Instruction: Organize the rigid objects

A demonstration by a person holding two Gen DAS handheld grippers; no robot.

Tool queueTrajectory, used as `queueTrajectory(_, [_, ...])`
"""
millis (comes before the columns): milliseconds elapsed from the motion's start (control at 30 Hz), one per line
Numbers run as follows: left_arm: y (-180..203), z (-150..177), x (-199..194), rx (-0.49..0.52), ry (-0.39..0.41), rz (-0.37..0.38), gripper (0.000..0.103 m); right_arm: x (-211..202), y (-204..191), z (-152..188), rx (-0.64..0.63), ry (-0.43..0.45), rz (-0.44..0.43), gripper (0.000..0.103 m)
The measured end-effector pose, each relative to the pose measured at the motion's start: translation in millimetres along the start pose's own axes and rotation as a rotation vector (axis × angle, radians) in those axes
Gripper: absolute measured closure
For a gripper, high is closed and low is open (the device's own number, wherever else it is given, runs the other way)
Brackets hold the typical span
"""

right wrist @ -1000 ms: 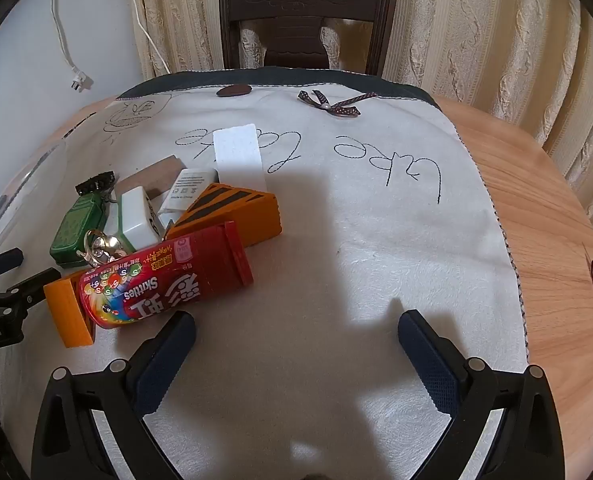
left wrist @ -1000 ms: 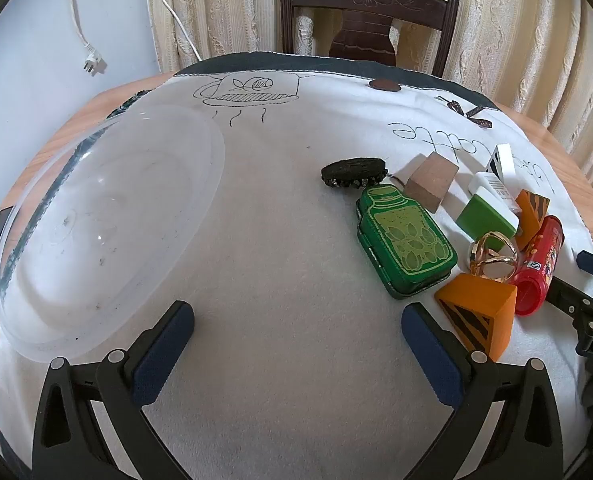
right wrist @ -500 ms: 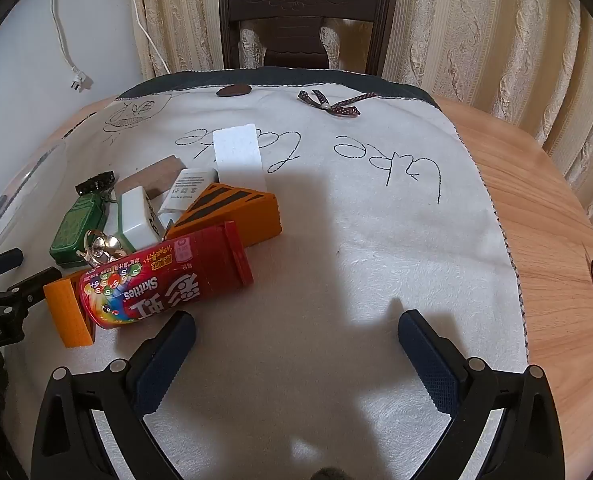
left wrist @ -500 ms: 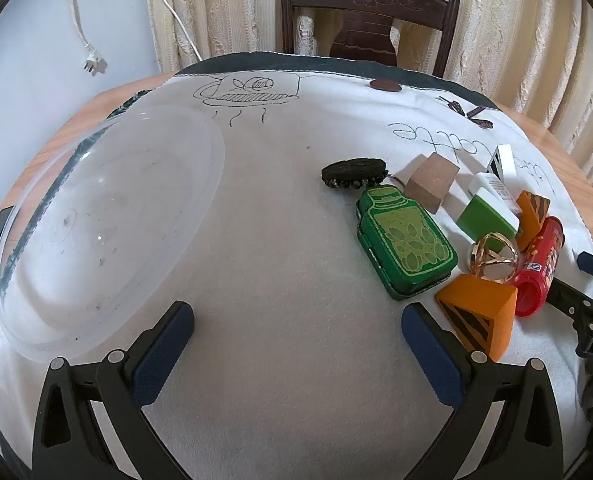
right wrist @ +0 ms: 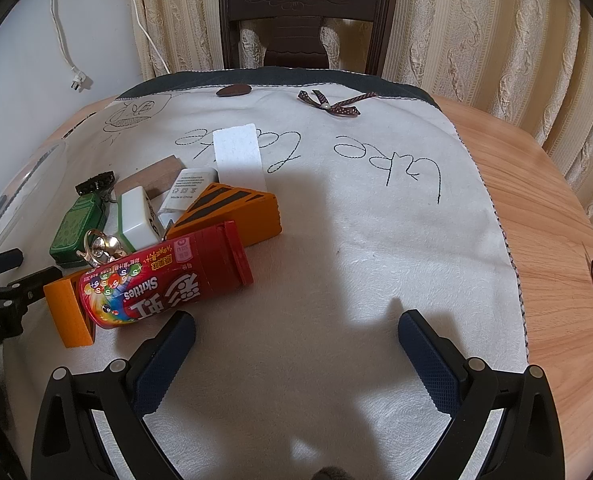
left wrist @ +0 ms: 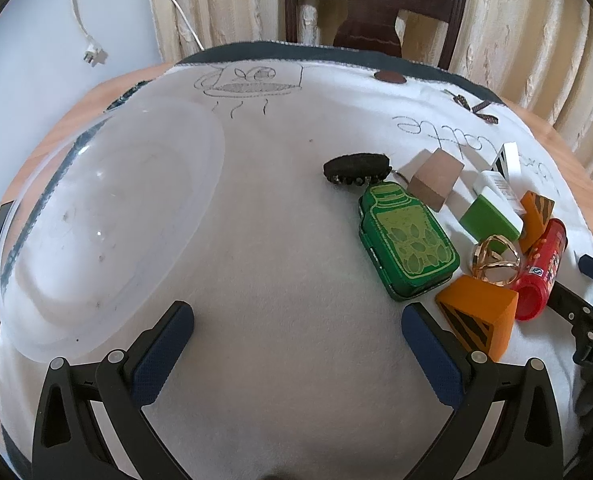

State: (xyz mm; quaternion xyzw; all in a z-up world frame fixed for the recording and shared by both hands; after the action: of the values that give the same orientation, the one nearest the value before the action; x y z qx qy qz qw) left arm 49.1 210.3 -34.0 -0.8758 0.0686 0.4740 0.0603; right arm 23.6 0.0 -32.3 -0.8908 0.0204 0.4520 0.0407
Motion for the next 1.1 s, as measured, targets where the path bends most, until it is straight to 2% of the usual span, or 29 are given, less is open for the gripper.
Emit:
queueTrajectory(267, [-0.9,-3.7,4.5,-0.053,-0.084,-0.024,0.000,0.0,0.0,0.0,0.001,0.000,0.001,0.000])
queueTrajectory(533, [0.3,1.0,-0.2,-0.056,-0.014,-0.036,0.000,0.0,-0.2,0.0,0.001,0.000,0.003,0.000])
queueTrajectory(1100, [0.5,0.3,-2.1,-0.054,0.004,-0.037,0.000,1.0,2.2,0.1,-0.015,-0.019,-0.005,0.000])
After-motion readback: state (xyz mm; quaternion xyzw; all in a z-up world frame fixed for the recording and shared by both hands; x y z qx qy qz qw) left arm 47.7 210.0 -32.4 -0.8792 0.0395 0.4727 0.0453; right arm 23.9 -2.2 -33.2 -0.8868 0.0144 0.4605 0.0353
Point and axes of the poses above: each gripper's, at about its wrist camera, not at the fingertips, and x roughly the way its jaws point, y to its right, z to its underside, the point moved 4 cm from there along x, roughly the way its jaws point, and after that the axes turned 5 degrees about x, right-handed, at the moved point
